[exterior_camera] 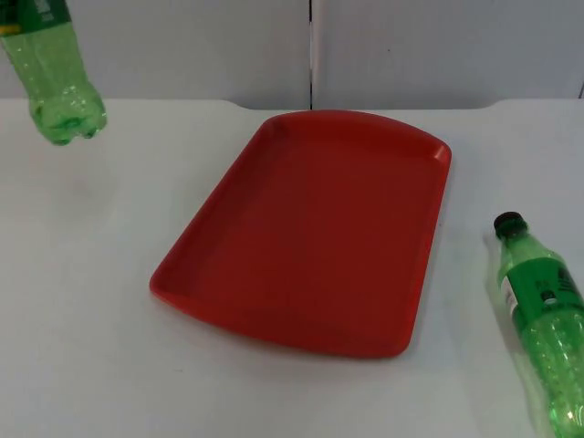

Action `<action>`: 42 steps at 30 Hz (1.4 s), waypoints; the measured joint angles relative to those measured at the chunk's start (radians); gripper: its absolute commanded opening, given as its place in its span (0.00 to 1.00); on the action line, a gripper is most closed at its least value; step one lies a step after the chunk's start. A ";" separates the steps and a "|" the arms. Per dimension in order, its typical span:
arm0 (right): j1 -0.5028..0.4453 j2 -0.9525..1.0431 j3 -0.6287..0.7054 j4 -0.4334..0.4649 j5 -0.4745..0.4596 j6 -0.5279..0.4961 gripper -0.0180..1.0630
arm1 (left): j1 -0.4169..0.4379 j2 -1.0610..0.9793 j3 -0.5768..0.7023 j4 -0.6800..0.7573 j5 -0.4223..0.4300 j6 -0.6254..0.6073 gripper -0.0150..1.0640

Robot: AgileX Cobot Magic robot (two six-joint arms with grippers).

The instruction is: Place the bottle upright on the tray.

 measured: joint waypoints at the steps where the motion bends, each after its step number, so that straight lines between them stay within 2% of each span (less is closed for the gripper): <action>1: 0.000 0.000 0.000 0.000 0.000 0.000 0.99 | 0.000 0.000 0.000 0.000 0.000 0.000 0.01; 6: 0.000 0.000 0.000 0.000 0.000 0.000 0.99 | -0.100 0.000 0.000 -0.101 -0.123 0.147 0.01; 7: 0.000 0.000 0.000 0.000 0.000 0.000 0.99 | -0.100 0.000 0.000 -0.101 -0.123 0.147 0.01; 11: 0.000 0.000 0.000 0.000 0.000 0.000 0.99 | -0.185 0.006 0.000 -0.209 -0.248 0.279 0.01; 12: 0.000 0.000 0.000 0.000 0.000 0.000 0.99 | -0.185 0.006 0.000 -0.209 -0.248 0.279 0.01; 15: 0.000 0.000 0.000 0.000 0.000 0.000 0.99 | -0.255 0.038 0.000 -0.281 -0.356 0.367 0.01; 19: 0.000 0.000 0.000 0.000 0.000 0.000 0.99 | -0.305 0.080 0.000 -0.310 -0.448 0.398 0.01; 22: 0.000 0.000 0.000 0.000 0.000 0.000 0.99 | -0.347 0.130 0.000 -0.312 -0.531 0.405 0.01; 26: 0.000 0.000 0.000 0.000 0.000 0.000 0.99 | -0.384 0.181 0.000 -0.312 -0.596 0.405 0.01; 34: 0.000 0.000 0.000 0.000 0.000 0.000 0.99 | -0.464 0.294 0.000 -0.256 -0.689 0.396 0.01; 38: 0.000 0.000 0.000 0.000 0.000 0.000 0.99 | -0.493 0.349 0.000 -0.196 -0.733 0.342 0.01; 42: 0.000 0.000 0.000 0.000 0.000 0.000 0.99 | -0.506 0.407 0.000 -0.123 -0.772 0.207 0.01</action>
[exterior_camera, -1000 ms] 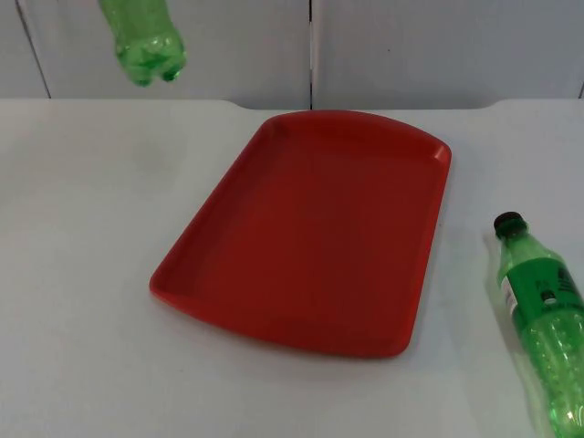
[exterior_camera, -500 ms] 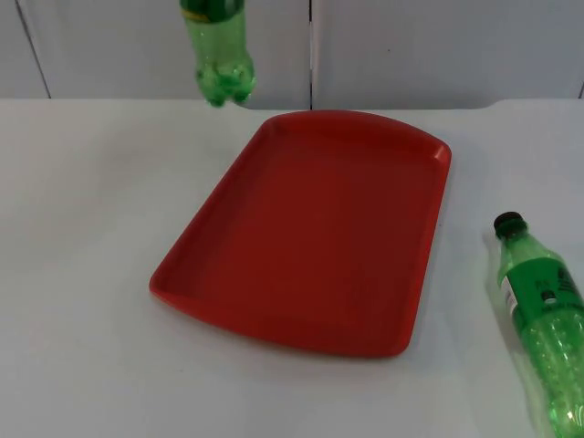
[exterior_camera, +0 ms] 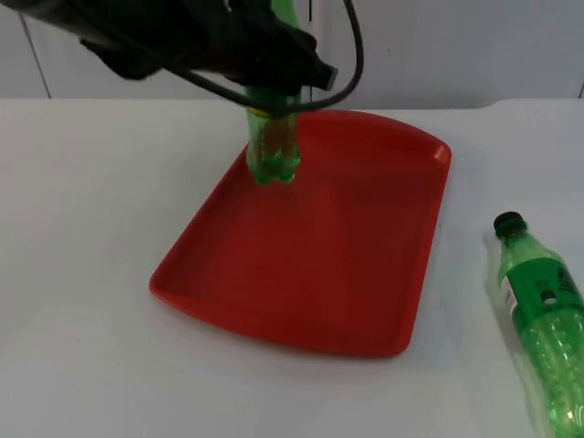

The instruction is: Place the bottle upright on the tray.

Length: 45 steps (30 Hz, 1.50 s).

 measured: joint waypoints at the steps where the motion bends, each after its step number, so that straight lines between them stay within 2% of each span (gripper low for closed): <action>1: 0.000 0.000 0.000 0.000 0.000 0.000 0.99 | 0.000 0.000 0.000 0.000 0.000 0.000 0.01; 6: 0.000 0.000 0.000 0.000 0.000 0.000 0.99 | 0.000 0.049 0.001 0.086 -0.060 -0.131 0.01; 10: 0.000 0.000 0.000 0.000 0.000 0.000 0.99 | -0.002 0.068 0.001 0.111 -0.084 -0.167 0.01; 20: 0.000 0.000 0.000 0.000 0.000 0.000 0.99 | -0.008 0.068 0.001 0.130 -0.085 -0.184 0.01; 22: 0.000 0.000 0.000 0.000 0.000 0.000 0.99 | -0.008 0.068 0.001 0.131 -0.085 -0.184 0.08; 23: 0.000 0.000 0.000 0.000 0.000 0.000 0.99 | -0.008 0.068 0.001 0.131 -0.085 -0.184 0.08; 25: 0.000 0.000 0.000 0.000 0.000 0.000 0.99 | -0.008 0.068 0.001 0.134 -0.083 -0.184 0.21; 28: 0.000 0.000 0.000 0.000 0.000 0.000 0.99 | -0.008 0.068 0.001 0.140 -0.079 -0.184 0.51; 29: 0.000 0.000 0.000 0.000 0.000 0.000 0.99 | -0.008 0.068 0.001 0.145 -0.076 -0.184 0.51; 30: 0.000 0.000 0.000 0.000 0.000 0.000 0.99 | -0.008 0.068 0.001 0.149 -0.074 -0.184 0.62; 32: 0.000 0.000 0.000 0.000 0.000 0.000 0.99 | -0.008 0.068 0.001 0.151 -0.068 -0.187 0.74; 37: 0.000 0.000 0.000 0.000 0.000 0.000 0.99 | -0.008 0.070 0.001 0.155 -0.024 -0.189 0.84; 45: 0.000 0.000 0.000 0.000 0.000 0.000 0.99 | -0.008 0.070 0.001 0.156 0.041 -0.189 0.85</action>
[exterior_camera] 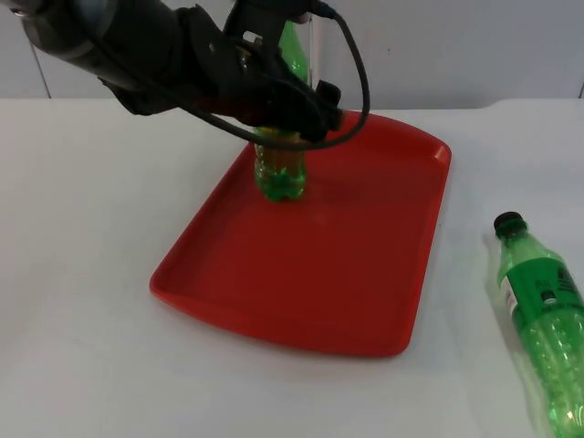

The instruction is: Place the bottle upright on the tray.

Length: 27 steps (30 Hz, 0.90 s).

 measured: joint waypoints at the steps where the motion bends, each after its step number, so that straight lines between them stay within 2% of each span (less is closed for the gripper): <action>1: 0.000 0.000 0.000 0.000 0.000 0.000 0.99 | 0.000 0.000 0.000 0.000 0.013 0.000 0.85; 11: 0.000 0.000 0.000 0.000 0.000 0.000 0.99 | 0.000 0.000 0.000 0.002 0.087 0.031 0.85; 27: 0.000 0.000 0.000 0.000 0.000 0.000 0.99 | 0.008 0.000 0.000 0.015 0.063 0.065 0.85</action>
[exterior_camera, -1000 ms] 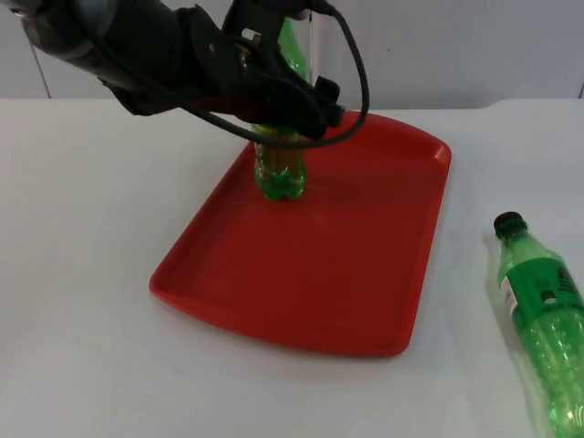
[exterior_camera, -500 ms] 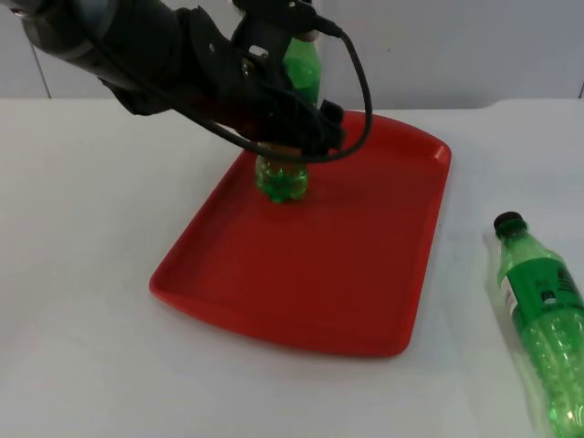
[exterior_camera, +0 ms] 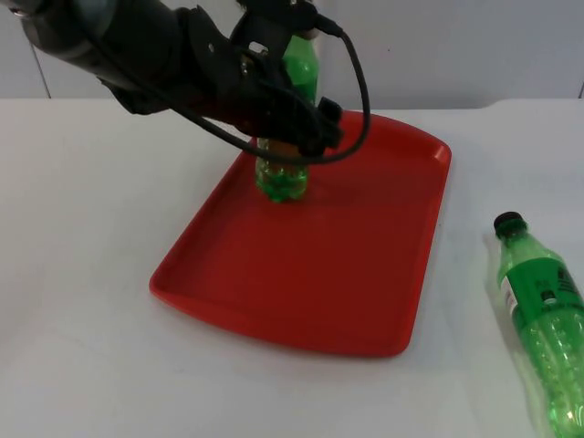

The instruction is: Place the bottle upright on the tray.

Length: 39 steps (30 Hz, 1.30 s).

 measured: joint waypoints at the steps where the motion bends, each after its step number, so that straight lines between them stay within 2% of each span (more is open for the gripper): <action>1: 0.000 0.000 0.000 0.000 0.000 0.000 0.99 | 0.010 0.000 0.000 0.000 0.000 -0.001 0.85; 4: 0.000 0.000 0.000 0.000 0.000 0.000 0.99 | 0.032 0.000 0.000 0.000 0.006 0.004 0.85; 10: 0.000 0.000 0.000 0.000 0.000 0.000 0.99 | 0.091 0.000 0.000 0.000 0.083 0.003 0.85; 21: 0.000 0.000 0.000 0.000 0.000 0.000 0.99 | 0.108 -0.026 0.004 0.005 0.304 0.003 0.85; 39: 0.000 0.000 0.000 0.000 0.000 0.000 0.99 | 0.110 -0.364 0.213 0.030 0.338 -0.037 0.85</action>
